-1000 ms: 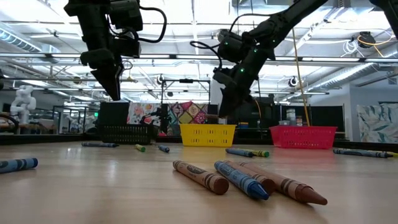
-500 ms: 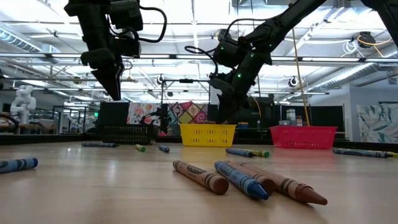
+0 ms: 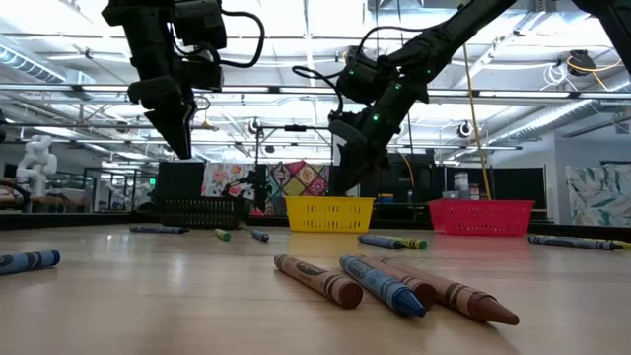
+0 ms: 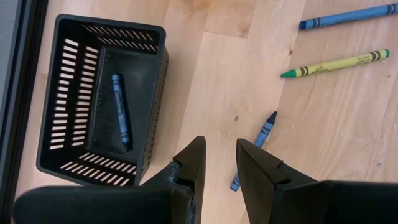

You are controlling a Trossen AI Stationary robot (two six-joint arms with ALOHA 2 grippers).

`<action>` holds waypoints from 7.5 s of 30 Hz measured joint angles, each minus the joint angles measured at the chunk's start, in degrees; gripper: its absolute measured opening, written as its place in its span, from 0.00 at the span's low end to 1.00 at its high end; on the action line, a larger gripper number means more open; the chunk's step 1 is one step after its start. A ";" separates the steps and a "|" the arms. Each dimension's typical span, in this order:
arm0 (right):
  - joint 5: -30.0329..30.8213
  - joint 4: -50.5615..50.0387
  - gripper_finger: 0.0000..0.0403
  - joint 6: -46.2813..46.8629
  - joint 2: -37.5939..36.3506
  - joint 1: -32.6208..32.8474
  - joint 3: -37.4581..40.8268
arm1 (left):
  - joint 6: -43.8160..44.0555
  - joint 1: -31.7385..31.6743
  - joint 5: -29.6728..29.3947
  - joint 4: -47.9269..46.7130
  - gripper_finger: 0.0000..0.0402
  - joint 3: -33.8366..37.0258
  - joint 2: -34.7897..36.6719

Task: Sort crayons
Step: Put the green crayon into the red bin

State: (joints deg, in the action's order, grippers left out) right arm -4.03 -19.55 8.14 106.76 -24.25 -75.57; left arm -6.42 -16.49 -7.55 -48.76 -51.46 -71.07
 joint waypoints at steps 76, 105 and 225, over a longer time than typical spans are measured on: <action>11.28 -50.67 0.20 55.94 -21.46 49.24 0.02 | 7.67 16.06 2.82 -4.55 0.22 0.02 -0.07; 12.90 -52.30 0.20 72.41 -13.46 68.86 0.04 | 7.54 16.57 2.80 -4.23 0.22 0.02 -0.07; 3.89 -40.38 0.11 79.56 3.85 81.37 0.04 | 4.02 16.57 2.80 -6.69 0.22 0.02 -0.07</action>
State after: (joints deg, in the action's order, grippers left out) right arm -0.14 -59.93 87.70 110.61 57.12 -75.53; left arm -2.39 0.08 -4.75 -55.44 -51.44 -71.13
